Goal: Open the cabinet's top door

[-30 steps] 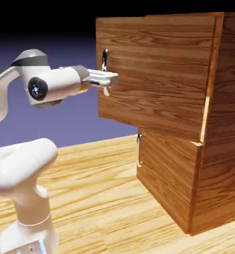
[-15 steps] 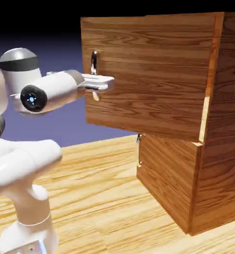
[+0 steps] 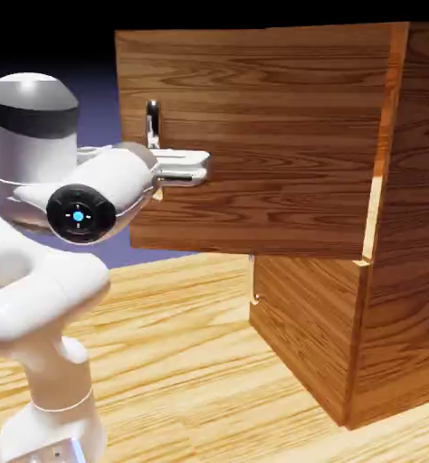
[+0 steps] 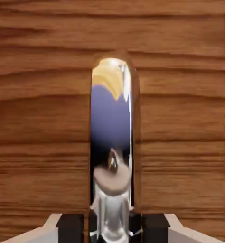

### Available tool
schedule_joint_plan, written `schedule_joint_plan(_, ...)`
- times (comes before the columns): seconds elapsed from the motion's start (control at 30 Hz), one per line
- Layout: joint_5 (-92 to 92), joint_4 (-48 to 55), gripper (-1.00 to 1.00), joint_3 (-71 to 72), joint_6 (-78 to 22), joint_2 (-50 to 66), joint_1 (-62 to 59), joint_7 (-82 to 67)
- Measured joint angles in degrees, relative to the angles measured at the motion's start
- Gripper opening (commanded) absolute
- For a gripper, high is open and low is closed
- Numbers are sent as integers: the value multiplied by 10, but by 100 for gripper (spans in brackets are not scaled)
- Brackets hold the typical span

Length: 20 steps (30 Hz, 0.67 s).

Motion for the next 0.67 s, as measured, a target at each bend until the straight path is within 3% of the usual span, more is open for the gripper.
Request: schedule_joint_plan(0.67,-188,367,-100,-253,-294,415,247,-239)
